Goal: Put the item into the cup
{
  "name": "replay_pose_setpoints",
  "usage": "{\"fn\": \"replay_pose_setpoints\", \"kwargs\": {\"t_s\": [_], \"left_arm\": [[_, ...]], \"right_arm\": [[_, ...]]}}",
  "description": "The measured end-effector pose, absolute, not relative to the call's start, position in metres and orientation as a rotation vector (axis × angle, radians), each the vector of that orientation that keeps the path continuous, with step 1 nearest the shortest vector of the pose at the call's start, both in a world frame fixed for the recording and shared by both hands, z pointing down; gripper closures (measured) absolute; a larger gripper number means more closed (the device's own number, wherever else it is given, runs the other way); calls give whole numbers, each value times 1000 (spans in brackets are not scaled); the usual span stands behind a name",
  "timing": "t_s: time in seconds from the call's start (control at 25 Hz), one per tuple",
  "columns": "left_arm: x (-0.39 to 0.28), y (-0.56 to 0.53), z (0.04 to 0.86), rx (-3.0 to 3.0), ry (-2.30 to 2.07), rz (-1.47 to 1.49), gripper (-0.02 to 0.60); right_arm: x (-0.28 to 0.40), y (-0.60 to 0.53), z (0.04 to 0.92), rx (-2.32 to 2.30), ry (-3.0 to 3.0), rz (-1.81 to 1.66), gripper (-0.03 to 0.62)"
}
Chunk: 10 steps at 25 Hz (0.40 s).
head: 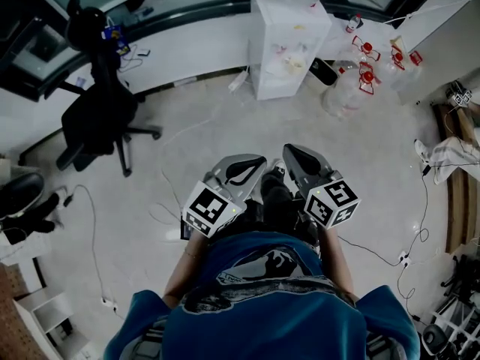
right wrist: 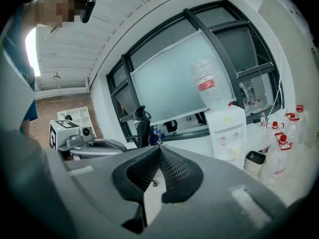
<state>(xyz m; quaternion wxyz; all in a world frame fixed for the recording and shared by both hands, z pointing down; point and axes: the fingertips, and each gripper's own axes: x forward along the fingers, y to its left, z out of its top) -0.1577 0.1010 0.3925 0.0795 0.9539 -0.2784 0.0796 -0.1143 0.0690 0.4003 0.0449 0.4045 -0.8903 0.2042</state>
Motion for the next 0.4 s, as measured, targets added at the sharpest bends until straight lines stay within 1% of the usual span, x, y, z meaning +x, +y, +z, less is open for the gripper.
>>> {"fn": "replay_pose_setpoints", "kwargs": {"t_s": [0.4], "left_arm": [[-166,100,394,2866,-824,229,569]], "right_arm": [[-125,71,404,1223,-2702,605,594]]}}
